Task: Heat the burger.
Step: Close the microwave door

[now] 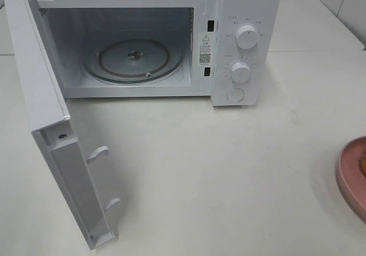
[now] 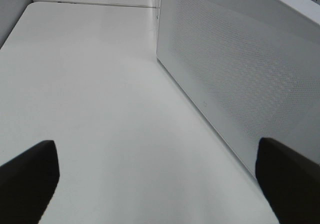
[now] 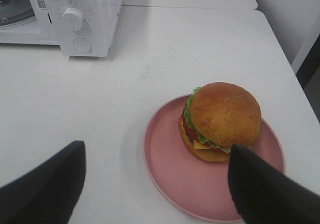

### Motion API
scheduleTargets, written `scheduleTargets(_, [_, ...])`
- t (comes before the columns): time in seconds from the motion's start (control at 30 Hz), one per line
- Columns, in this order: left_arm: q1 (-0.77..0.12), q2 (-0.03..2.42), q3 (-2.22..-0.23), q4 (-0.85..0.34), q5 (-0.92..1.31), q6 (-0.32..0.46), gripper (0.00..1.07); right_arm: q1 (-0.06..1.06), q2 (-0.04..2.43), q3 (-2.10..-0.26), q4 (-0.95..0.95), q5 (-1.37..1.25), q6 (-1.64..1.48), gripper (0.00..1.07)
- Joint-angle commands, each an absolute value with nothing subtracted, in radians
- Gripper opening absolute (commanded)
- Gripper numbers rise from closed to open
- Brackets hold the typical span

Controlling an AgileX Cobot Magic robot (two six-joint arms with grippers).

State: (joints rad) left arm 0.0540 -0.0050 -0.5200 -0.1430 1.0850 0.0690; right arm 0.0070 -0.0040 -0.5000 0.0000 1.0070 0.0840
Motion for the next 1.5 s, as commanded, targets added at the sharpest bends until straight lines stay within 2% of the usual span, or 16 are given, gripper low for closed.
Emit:
scheduleTargets(0.03, [0.056,-0.021,-0.519,-0.163,1.073,0.064,1.00,0.001,-0.030,-0.497,0.000,0.993,0.066,0.76])
scheduleTargets(0.37, [0.056,-0.021,-0.519,-0.161,1.068,0.058,0.99,0.001,-0.030,-0.497,0.000,0.993,0.066,0.76])
scheduleTargets(0.63, [0.056,0.024,-0.559,-0.156,0.940,0.054,0.82,0.001,-0.030,-0.497,0.000,0.993,0.066,0.76])
scheduleTargets(0.7, [0.056,0.090,-0.559,-0.154,0.924,0.054,0.67,0.001,-0.030,-0.497,0.000,0.993,0.066,0.76])
scheduleTargets(0.73, [0.056,0.090,-0.559,-0.154,0.924,0.054,0.67,0.001,-0.030,-0.497,0.000,0.993,0.066,0.76])
scheduleTargets(0.77, [0.056,0.138,-0.559,-0.154,0.914,0.054,0.53,0.001,-0.030,-0.497,0.000,0.993,0.066,0.76])
scheduleTargets(0.83, [0.056,0.193,-0.559,-0.154,0.896,0.054,0.47,0.001,-0.030,-0.497,0.000,0.993,0.066,0.76])
scheduleTargets(0.9, [0.056,0.267,-0.559,-0.158,0.862,0.054,0.19,0.001,-0.030,-0.497,0.000,0.993,0.066,0.76])
scheduleTargets(0.93, [0.056,0.267,-0.559,-0.158,0.862,0.054,0.19,0.001,-0.030,-0.497,0.000,0.993,0.066,0.76])
scheduleTargets(0.97, [0.056,0.286,-0.559,-0.160,0.851,0.054,0.13,0.001,-0.030,-0.497,0.000,0.993,0.066,0.76])
scheduleTargets(1.0, [0.056,0.331,-0.559,-0.161,0.821,0.054,0.00,0.001,-0.030,-0.497,0.000,0.993,0.066,0.76])
scheduleTargets(1.27, [0.056,0.417,-0.516,-0.176,0.645,0.079,0.00,0.001,-0.030,-0.497,0.000,0.993,0.066,0.76])
scheduleTargets(1.37, [0.056,0.435,-0.486,-0.210,0.560,0.129,0.00,0.001,-0.030,-0.497,0.000,0.993,0.066,0.76])
scheduleTargets(1.4, [0.056,0.446,-0.454,-0.246,0.487,0.183,0.00,0.001,-0.030,-0.497,0.000,0.993,0.066,0.76])
scheduleTargets(1.47, [0.056,0.451,-0.435,-0.268,0.453,0.205,0.00,0.001,-0.030,-0.497,0.000,0.993,0.066,0.76])
scheduleTargets(1.5, [0.056,0.466,-0.400,-0.315,0.371,0.256,0.00,0.001,-0.030,-0.497,0.000,0.993,0.066,0.76])
